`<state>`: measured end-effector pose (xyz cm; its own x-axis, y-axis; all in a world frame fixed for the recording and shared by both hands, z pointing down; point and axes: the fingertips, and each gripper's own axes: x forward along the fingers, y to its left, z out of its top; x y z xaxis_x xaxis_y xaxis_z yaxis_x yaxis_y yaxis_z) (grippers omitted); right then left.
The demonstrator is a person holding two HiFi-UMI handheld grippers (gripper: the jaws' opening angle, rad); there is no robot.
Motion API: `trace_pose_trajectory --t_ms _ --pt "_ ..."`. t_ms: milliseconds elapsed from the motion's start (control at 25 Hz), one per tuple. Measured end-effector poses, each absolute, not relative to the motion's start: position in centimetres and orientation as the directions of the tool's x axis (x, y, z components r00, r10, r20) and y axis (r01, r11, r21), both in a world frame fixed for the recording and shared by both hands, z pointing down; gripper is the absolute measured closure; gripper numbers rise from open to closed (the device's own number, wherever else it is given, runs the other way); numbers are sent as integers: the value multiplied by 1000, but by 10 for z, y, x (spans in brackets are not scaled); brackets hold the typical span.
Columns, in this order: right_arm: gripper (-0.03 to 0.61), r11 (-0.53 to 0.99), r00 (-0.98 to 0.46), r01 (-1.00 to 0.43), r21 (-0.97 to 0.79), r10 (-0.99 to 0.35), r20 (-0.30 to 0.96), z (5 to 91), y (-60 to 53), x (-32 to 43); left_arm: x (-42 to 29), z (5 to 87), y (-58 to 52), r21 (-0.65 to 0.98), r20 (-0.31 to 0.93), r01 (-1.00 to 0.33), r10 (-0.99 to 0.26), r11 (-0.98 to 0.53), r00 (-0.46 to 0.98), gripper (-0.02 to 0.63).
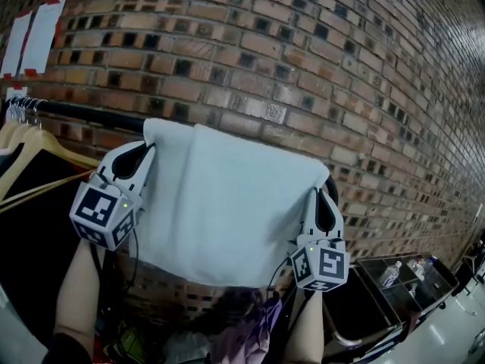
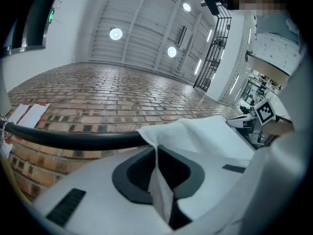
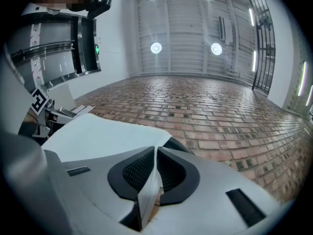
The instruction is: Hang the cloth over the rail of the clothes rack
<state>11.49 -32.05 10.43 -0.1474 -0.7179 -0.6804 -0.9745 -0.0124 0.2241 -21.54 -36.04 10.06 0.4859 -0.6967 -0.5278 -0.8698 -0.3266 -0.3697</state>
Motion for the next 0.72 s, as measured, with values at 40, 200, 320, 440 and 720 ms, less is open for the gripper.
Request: trace_pose_trajectory --t_ms 40,200,320,440,720 --pt "546 -15 -147 -974 227 -718 -680 104 -320 115 -216 100 -360 -375 -532 -872 -698 -314 480 578" --pt "546 -33 -141 -971 237 -722 -678 104 -319 116 -227 98 -362 -395 -543 -884 -713 -249 444 581" --pt "546 -53 -119 -972 227 -724 -680 104 -319 118 -237 97 -362 -398 -548 -889 -718 -227 429 581" --pt "546 -72 -99 -973 217 -723 -683 104 -317 121 -246 96 -359 -413 -559 -890 -718 -193 415 580" --pt "547 -113 -79 -966 232 -724 -685 104 -314 119 -269 94 -346 -402 -585 -900 -708 -171 396 580"
